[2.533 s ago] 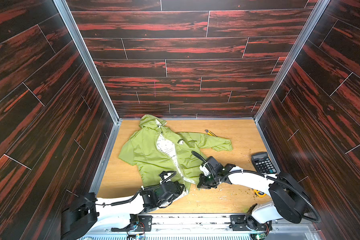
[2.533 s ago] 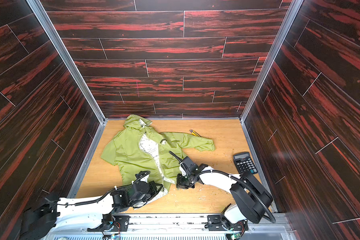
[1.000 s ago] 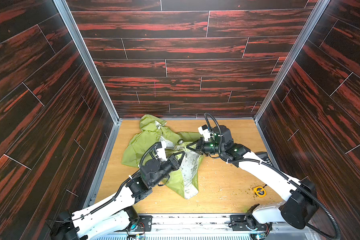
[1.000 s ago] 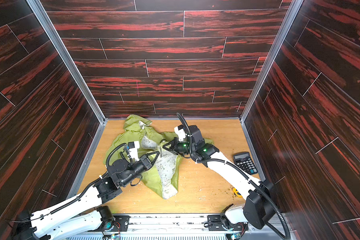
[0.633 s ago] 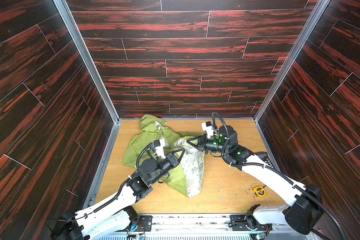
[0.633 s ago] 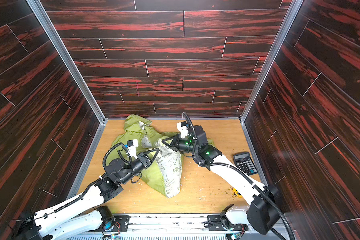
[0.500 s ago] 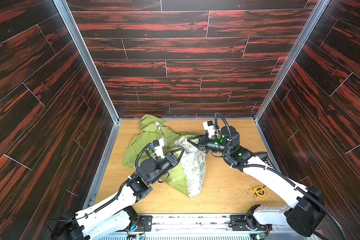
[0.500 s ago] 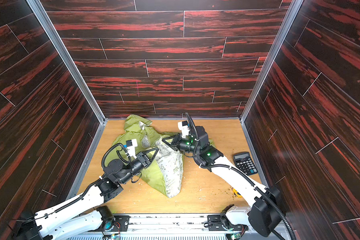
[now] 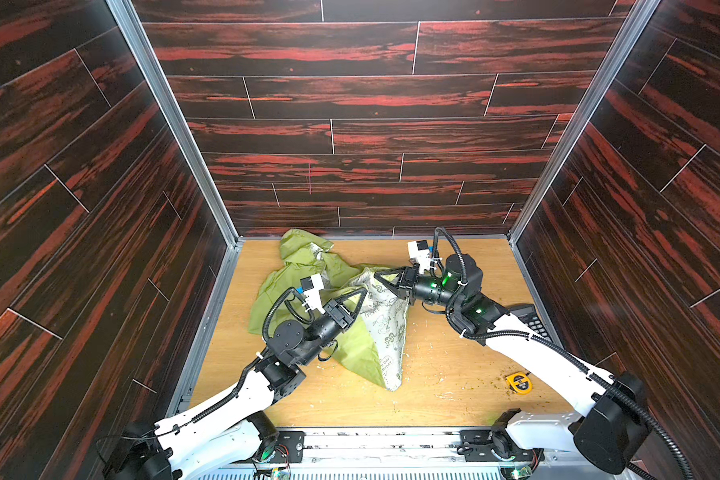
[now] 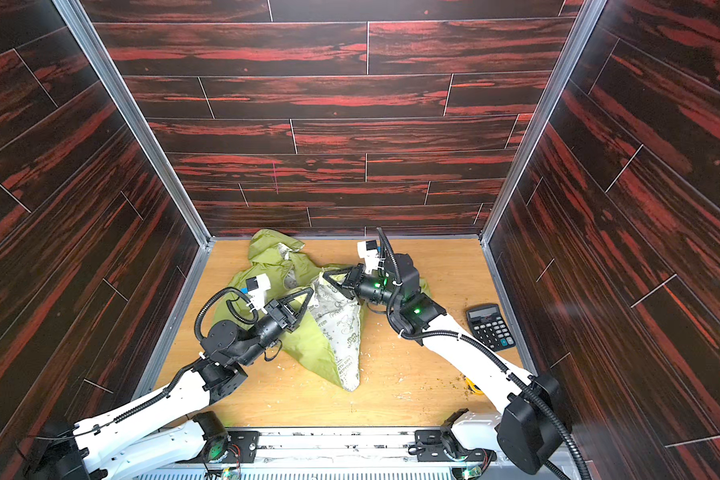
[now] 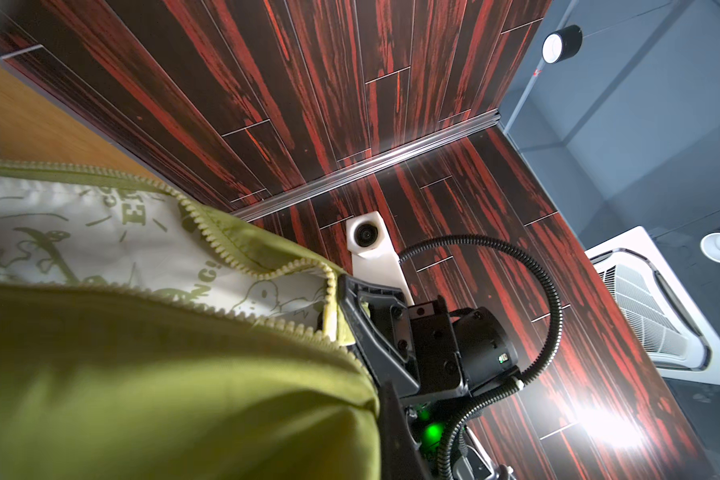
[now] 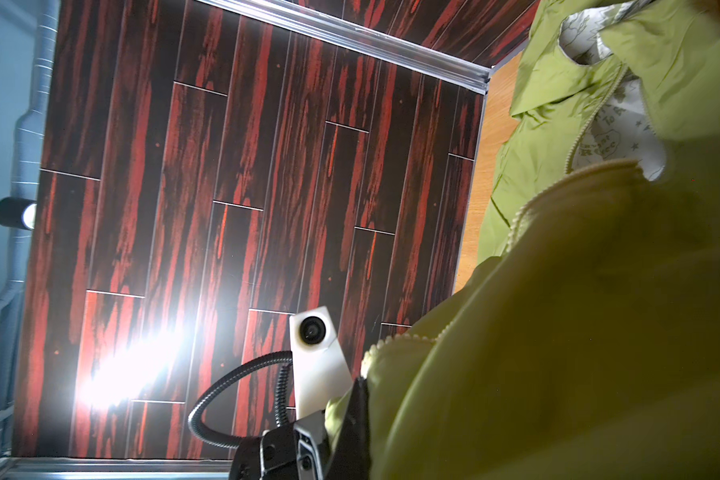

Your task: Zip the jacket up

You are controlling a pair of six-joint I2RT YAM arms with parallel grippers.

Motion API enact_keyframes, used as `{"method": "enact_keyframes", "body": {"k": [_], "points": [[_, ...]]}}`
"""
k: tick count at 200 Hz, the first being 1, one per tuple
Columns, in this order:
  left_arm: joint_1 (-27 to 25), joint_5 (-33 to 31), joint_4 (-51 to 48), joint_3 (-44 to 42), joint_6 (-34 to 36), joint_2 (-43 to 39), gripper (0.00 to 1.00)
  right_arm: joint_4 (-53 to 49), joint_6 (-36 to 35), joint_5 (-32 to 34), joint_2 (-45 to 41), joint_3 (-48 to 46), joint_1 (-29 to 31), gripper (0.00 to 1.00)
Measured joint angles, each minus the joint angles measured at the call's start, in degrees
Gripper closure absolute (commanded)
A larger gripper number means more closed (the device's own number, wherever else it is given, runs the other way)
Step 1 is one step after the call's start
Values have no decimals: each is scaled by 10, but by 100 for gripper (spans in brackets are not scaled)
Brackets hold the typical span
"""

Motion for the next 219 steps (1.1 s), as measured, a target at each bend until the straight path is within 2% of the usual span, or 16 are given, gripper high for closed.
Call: {"method": "enact_keyframes", "body": {"k": [219], "points": [[2,-9,72,-20,-63,-6,100,52,42,8,-52,-34,33,100]]}}
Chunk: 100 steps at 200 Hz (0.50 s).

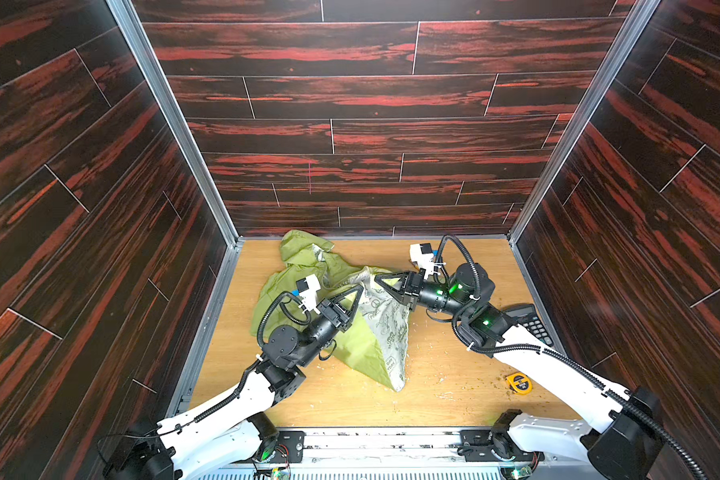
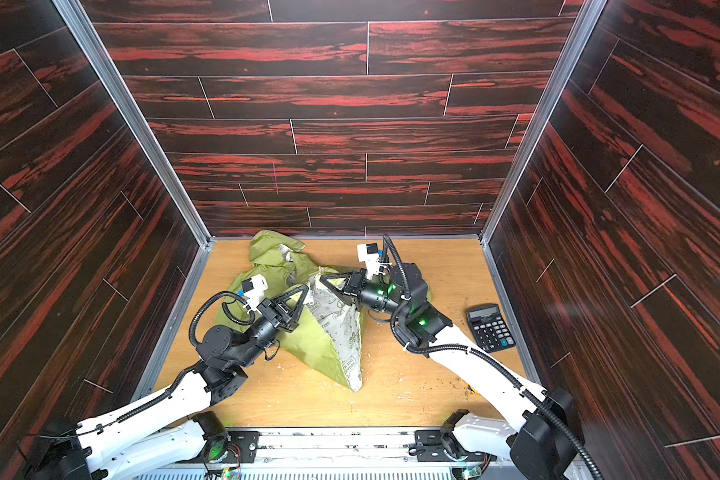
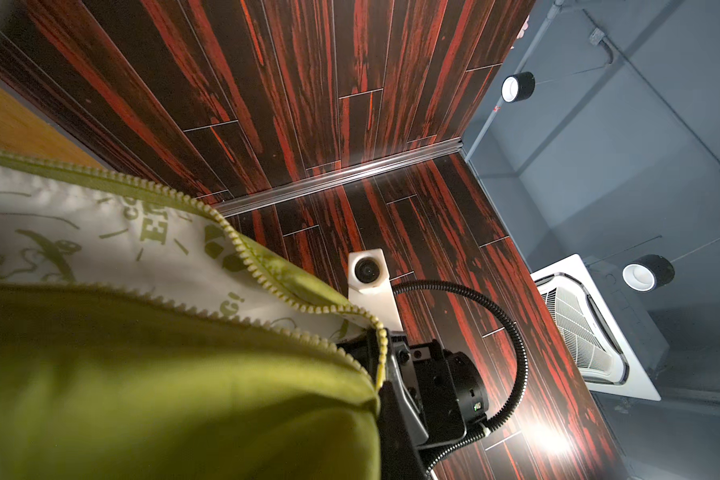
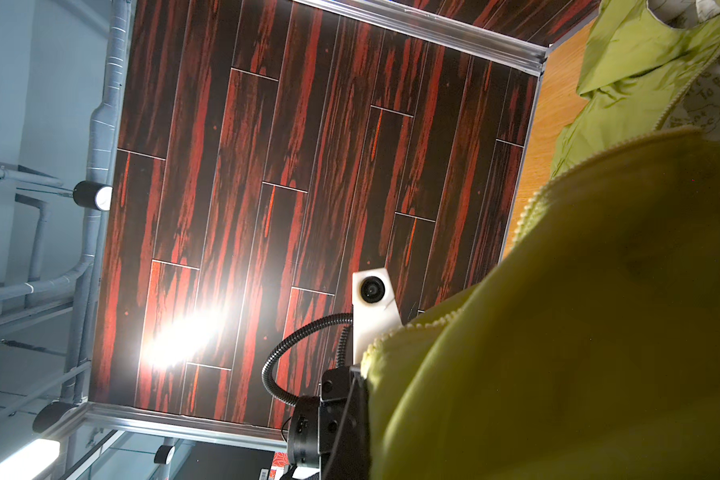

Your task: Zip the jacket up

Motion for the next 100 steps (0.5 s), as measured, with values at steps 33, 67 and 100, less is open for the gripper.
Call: {"method": "enact_keyframes", "body": {"k": [33,67,100], "points": [[0,-2,8,0,-4,0,100,2,2,4,0,-1,7,100],[0,-2,13,0,-5,0,100,2,3,4,0,-1,12,100],[0,-2,16,0,-5,0,100,3,7,4,0,-1,12,100]]}}
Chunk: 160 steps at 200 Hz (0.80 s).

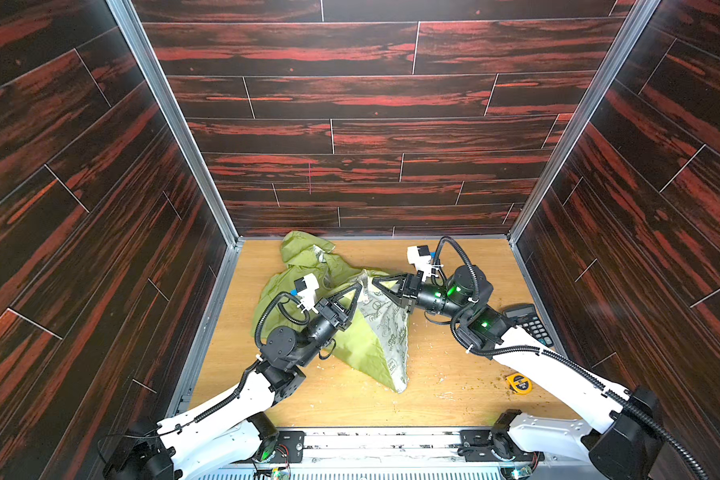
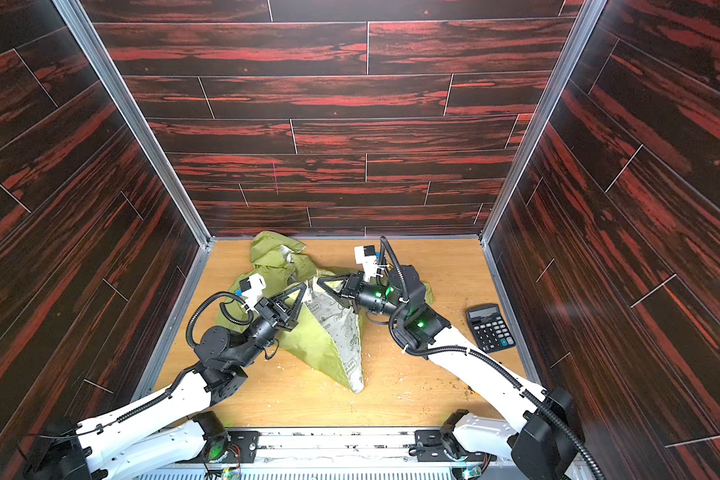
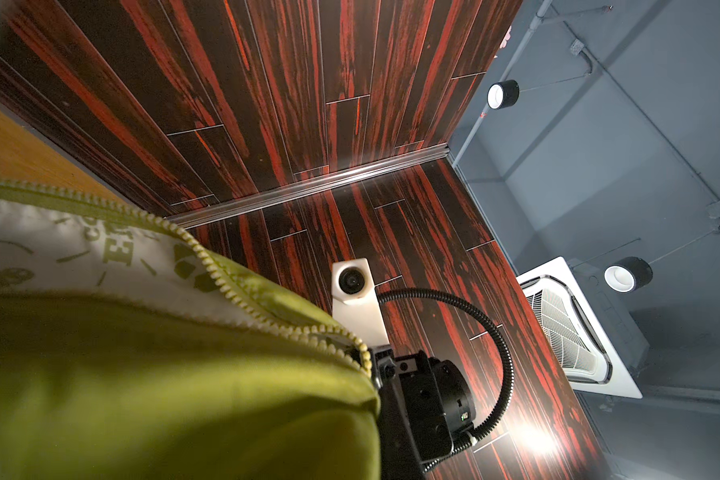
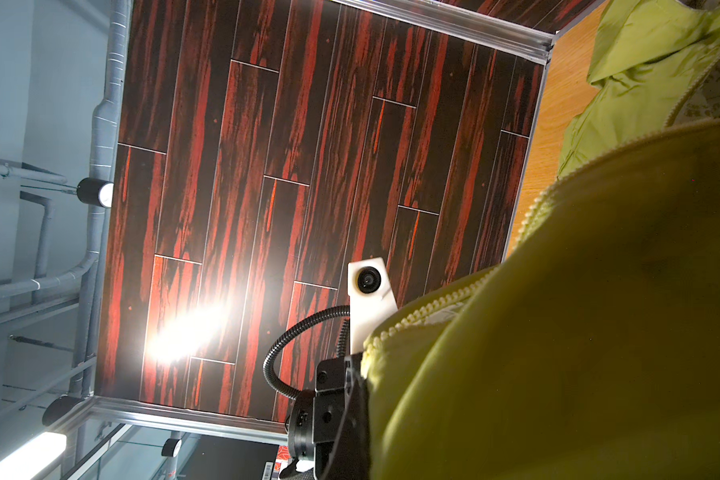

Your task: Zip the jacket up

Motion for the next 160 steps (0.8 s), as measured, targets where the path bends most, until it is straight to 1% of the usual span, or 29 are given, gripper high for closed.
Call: {"method": "enact_keyframes", "body": {"k": [160], "points": [[0,1,2,0,-3,0,100,23,15,-2,2,2,1,100]]}}
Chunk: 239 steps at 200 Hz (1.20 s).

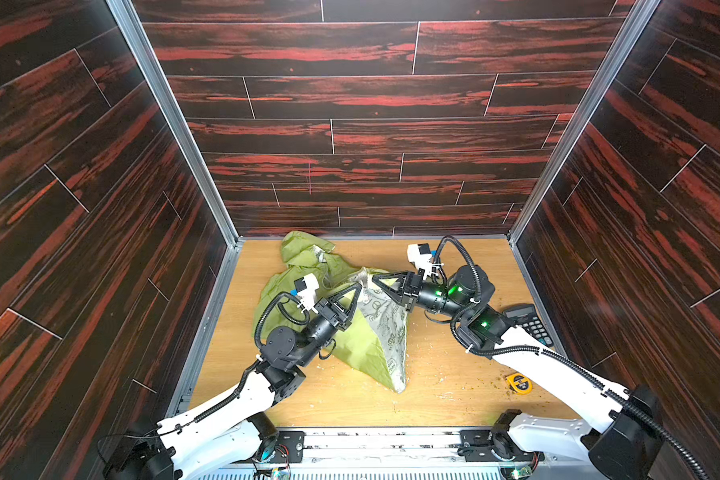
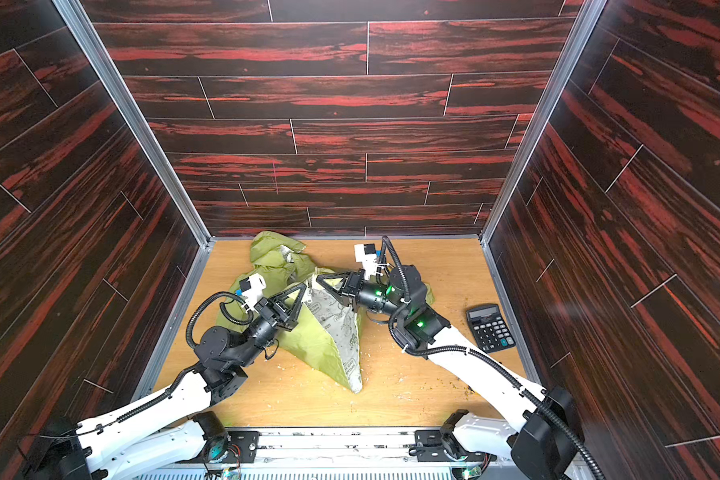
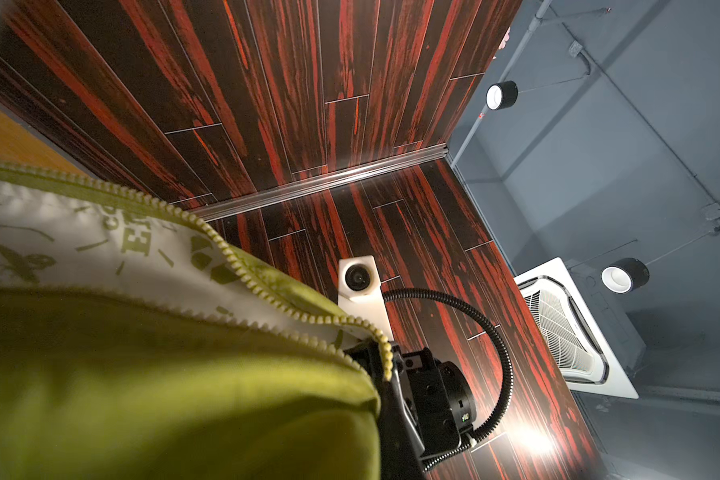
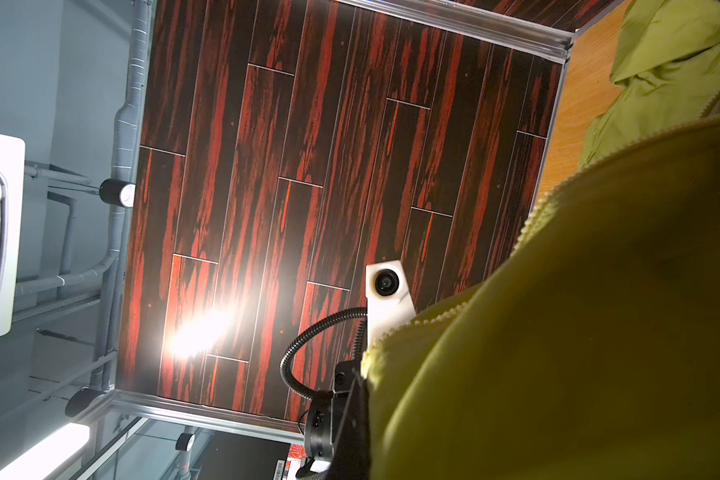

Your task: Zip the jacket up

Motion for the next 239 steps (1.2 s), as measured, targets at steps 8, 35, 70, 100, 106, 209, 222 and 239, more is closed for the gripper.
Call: {"method": "enact_keyframes", "body": {"k": [8,35,70,100,106,209,222,239], "points": [[0,0,1,0,0,0,100,0,0,0,0,0,1,100],[0,0,7,0,0,0,100,0,0,0,1,0,5,100],[0,-1,12,0,0,0,100,0,0,0,9,3,9,100],[2,-1,16,0,0,-1,100,0,0,0,10,4,13,100],[3,-1,16,0,0,-2,100,0,0,1,10,5,14,100],[3,-3,14,-8,0,-11,100,9,2,0,10,7,24,100],[3,-3,12,-8,0,-11,100,9,2,-1,10,7,25,100],[3,-3,11,-8,0,-11,100,9,2,-2,10,6,25,100]]}}
